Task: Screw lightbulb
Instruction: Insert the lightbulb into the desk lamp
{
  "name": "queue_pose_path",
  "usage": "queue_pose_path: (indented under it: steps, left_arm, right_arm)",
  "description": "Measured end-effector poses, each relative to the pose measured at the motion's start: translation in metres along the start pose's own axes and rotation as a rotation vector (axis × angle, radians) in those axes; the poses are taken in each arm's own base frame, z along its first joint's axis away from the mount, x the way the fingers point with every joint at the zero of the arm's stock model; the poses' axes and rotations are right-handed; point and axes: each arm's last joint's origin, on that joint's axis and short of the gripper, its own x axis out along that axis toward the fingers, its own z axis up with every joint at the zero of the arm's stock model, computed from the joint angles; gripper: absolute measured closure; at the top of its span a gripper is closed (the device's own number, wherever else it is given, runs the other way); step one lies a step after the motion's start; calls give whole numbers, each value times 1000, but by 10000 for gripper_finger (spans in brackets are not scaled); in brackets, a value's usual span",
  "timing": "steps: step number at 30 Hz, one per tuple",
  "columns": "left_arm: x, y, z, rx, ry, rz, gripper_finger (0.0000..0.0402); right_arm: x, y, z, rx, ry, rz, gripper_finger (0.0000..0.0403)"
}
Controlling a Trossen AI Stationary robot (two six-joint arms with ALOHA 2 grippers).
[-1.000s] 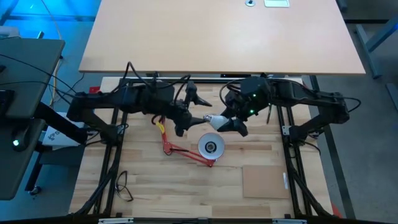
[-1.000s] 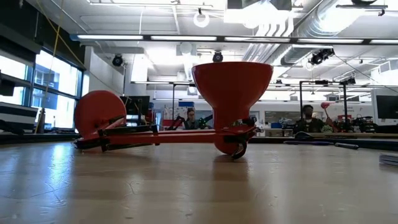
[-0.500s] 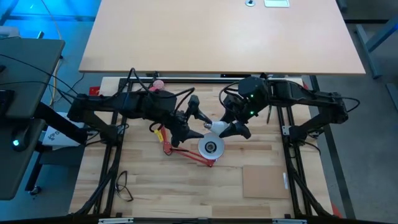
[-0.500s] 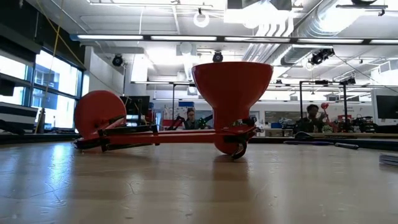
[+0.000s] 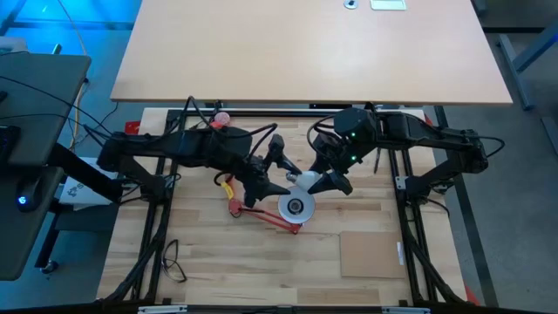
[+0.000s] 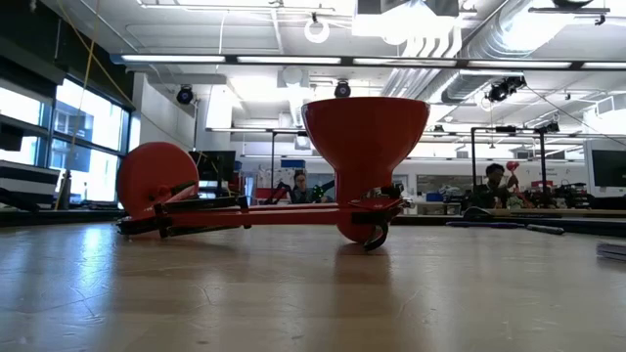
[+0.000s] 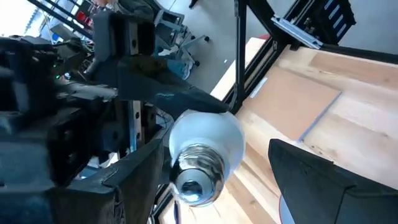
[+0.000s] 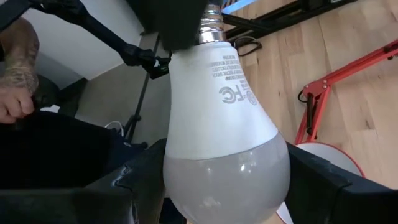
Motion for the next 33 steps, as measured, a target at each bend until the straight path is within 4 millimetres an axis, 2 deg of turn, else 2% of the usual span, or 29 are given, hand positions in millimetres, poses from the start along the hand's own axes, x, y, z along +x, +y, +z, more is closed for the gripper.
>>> queue_pose_path:
  steps: [6, 16, 20, 27, 33]
  left_arm:
    - [14, -4, -3, 11, 18, -11, 119]
    - [14, -2, -2, 11, 9, 10, 126]
    - [18, -3, -2, 11, 12, 12, 161]
    - [17, -3, -2, 14, 8, 10, 277]
    - [17, -3, -2, 13, 8, 11, 277]
  right_arm:
    - [0, 0, -1, 3, 7, 3, 156]
    - [0, 1, -1, 16, 18, 18, 156]
    - [2, 0, -2, 27, 27, 23, 156]
    - [4, -1, -3, 26, 47, 38, 156]
    - [4, -1, -2, 53, 45, 43, 156]
